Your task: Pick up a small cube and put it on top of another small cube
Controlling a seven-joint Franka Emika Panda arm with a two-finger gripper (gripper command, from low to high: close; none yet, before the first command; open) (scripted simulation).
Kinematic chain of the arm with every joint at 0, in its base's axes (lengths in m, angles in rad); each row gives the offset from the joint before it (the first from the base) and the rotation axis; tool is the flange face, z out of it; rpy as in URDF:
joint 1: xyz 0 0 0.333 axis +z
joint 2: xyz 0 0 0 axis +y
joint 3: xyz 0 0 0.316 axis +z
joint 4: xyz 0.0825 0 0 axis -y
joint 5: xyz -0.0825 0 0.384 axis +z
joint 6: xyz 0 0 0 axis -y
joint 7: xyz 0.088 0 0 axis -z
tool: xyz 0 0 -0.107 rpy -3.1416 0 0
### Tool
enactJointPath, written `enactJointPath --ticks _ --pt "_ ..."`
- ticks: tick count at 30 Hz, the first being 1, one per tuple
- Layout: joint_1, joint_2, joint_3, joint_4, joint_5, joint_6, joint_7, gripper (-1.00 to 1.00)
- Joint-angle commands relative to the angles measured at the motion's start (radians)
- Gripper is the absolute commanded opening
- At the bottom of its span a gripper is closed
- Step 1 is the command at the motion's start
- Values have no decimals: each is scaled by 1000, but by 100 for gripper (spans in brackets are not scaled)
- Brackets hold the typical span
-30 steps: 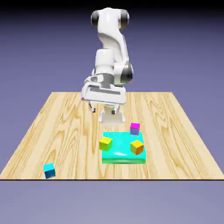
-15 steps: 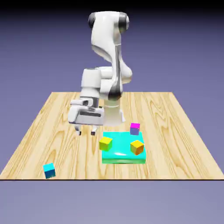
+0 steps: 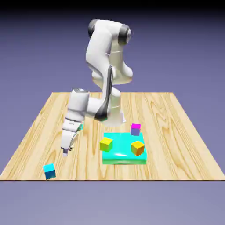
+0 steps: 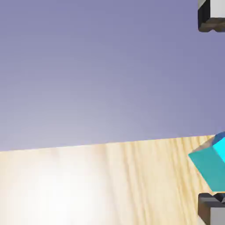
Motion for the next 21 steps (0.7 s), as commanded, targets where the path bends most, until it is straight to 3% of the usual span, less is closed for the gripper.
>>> enactJointPath --ticks 1,10,16,17,21 --pt "3 22 -12 10 0 1 -44 0" --pt "28 208 -113 92 3 11 -420 0" --pt "-131 388 25 211 21 97 -422 0" --pt "-131 388 25 211 21 97 -422 -100" --pt "-35 280 -58 140 10 45 -421 -100"
